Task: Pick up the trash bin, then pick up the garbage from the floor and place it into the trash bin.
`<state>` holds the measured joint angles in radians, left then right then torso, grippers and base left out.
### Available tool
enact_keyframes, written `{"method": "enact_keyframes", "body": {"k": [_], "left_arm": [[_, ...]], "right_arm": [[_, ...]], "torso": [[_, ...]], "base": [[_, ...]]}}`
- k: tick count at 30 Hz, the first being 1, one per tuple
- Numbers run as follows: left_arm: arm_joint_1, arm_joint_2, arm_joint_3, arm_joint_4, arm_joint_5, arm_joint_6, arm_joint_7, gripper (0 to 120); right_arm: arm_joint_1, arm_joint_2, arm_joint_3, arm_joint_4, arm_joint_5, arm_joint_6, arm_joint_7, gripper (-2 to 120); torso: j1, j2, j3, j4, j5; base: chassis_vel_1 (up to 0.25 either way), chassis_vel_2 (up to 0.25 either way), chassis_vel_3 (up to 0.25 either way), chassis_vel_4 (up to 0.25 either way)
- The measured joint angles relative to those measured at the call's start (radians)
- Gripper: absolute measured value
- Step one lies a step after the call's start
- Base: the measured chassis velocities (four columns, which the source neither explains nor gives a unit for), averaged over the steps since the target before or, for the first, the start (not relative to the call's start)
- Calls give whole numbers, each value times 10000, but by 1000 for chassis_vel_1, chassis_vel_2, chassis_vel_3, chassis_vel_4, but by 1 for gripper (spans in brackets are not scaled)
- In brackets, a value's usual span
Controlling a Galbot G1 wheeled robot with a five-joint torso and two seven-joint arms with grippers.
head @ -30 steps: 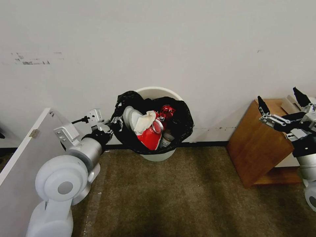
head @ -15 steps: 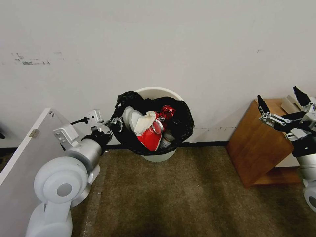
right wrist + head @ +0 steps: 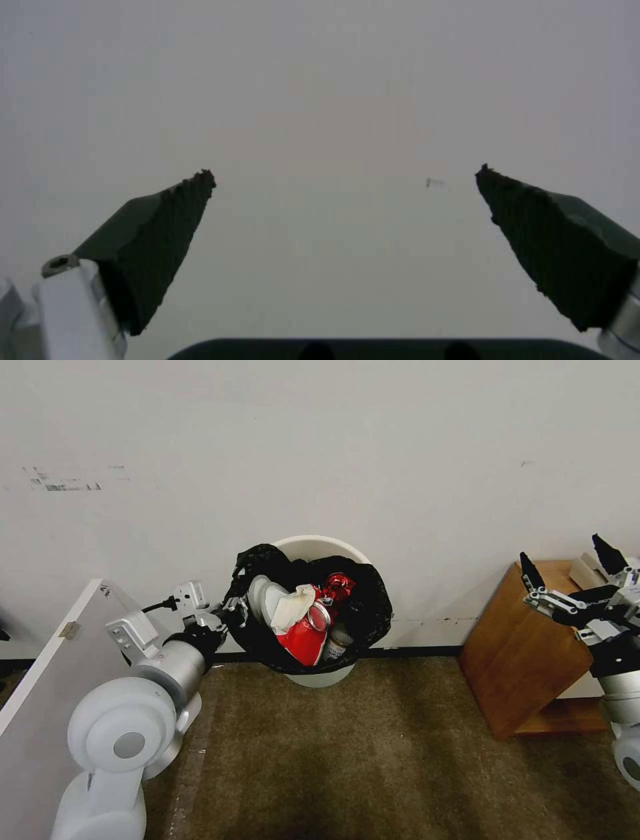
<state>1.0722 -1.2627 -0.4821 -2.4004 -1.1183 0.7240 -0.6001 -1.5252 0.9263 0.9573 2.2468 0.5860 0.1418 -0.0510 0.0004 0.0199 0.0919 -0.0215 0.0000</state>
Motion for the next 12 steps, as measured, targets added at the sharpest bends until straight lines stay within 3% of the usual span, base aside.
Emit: {"method": "enact_keyframes", "body": {"k": [12], "left_arm": [[-10,-18,5,21,-7,0,-6,4]], "right_arm": [[83,52,-147,-11,-56,-16,-1,100]], "torso": [[0,0,0,0,0]], "base": [[0,0,0,0]]}}
